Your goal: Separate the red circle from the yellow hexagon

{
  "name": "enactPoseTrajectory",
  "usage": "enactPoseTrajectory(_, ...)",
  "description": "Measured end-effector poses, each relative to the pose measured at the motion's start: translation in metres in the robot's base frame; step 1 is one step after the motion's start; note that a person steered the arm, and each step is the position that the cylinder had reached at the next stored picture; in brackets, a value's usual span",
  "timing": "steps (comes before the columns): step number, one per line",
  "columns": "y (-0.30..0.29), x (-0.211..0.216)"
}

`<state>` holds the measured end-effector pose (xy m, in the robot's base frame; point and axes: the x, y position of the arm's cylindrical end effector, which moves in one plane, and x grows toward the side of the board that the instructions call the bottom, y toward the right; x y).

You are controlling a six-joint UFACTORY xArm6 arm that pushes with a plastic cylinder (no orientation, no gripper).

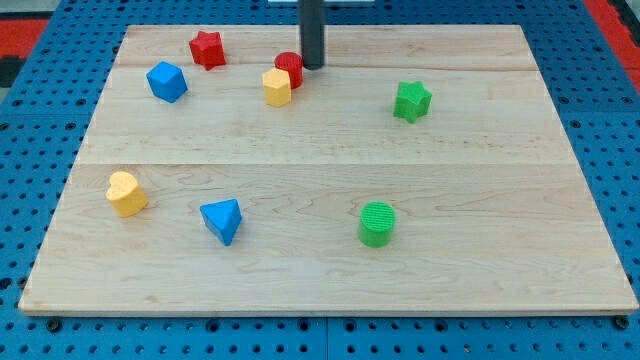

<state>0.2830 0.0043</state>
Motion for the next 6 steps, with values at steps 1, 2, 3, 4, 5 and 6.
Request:
enactPoseTrajectory(1,-0.008,0.006)
enactPoseTrajectory(2,-0.03,0.006)
enactPoseTrajectory(3,-0.063,0.004)
enactPoseTrajectory(4,-0.075,-0.003)
enactPoseTrajectory(5,-0.005,-0.009)
enactPoseTrajectory(6,0.12,-0.009)
